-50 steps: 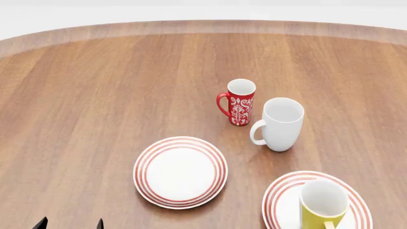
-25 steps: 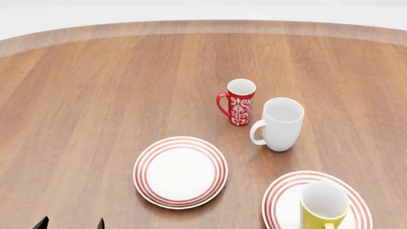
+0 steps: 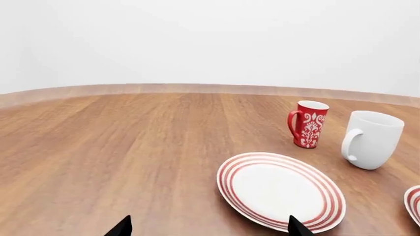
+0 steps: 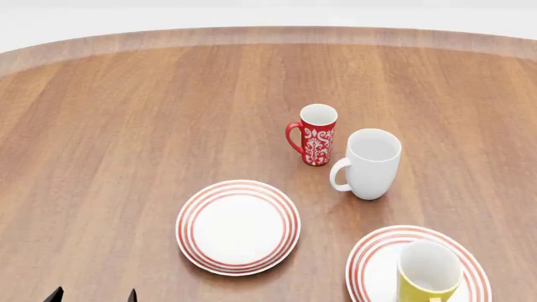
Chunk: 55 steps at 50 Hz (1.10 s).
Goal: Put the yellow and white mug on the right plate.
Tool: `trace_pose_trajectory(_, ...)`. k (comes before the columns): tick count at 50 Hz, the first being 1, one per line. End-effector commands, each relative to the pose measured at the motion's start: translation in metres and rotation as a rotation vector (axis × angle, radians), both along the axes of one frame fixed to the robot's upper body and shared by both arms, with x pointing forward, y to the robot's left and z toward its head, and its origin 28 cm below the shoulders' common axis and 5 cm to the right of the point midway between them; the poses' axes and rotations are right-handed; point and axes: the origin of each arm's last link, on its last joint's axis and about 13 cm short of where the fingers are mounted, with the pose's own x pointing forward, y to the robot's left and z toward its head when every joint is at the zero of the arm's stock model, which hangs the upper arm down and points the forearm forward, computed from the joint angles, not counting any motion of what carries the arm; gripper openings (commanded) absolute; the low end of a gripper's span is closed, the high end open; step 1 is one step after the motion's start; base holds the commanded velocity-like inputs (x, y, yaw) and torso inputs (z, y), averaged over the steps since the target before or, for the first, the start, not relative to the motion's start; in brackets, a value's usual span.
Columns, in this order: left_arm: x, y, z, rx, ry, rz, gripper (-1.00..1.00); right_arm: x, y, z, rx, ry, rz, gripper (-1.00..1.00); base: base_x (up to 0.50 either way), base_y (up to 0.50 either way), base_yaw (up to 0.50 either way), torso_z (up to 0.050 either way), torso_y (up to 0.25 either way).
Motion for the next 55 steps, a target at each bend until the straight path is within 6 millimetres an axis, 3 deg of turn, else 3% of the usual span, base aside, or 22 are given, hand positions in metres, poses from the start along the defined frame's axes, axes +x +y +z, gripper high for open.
trace_pose_trajectory(1,0.0,0.0,-0.001,-0.001,0.002,0.002,1.0,-0.001,0.001,0.004,-0.002,-0.01,0.006,1.0,0.0,0.0,0.0,0.0,0.0)
trace_pose_trajectory(19,-0.001,0.0,0.001,-0.004,-0.007,0.002,1.0,-0.004,0.009,0.05,-0.061,-0.158,0.048,1.0,0.0,0.0,0.0,0.0,0.001)
trace_pose_trajectory(30,0.001,0.0,0.002,0.001,-0.007,-0.004,1.0,-0.011,0.031,0.075,-0.126,-0.295,0.151,1.0,0.0,0.0,0.0,0.0,0.0)
trace_pose_trajectory(40,0.0,0.0,0.0,0.002,-0.001,0.003,1.0,-0.017,0.051,0.084,-0.127,-0.357,0.234,1.0,0.0,0.0,0.0,0.0,0.0)
trace_pose_trajectory(55,0.0,0.001,0.001,0.013,-0.013,0.018,1.0,-0.008,0.076,0.082,0.054,-0.461,0.123,1.0,0.0,0.0,0.0,0.0,0.0)
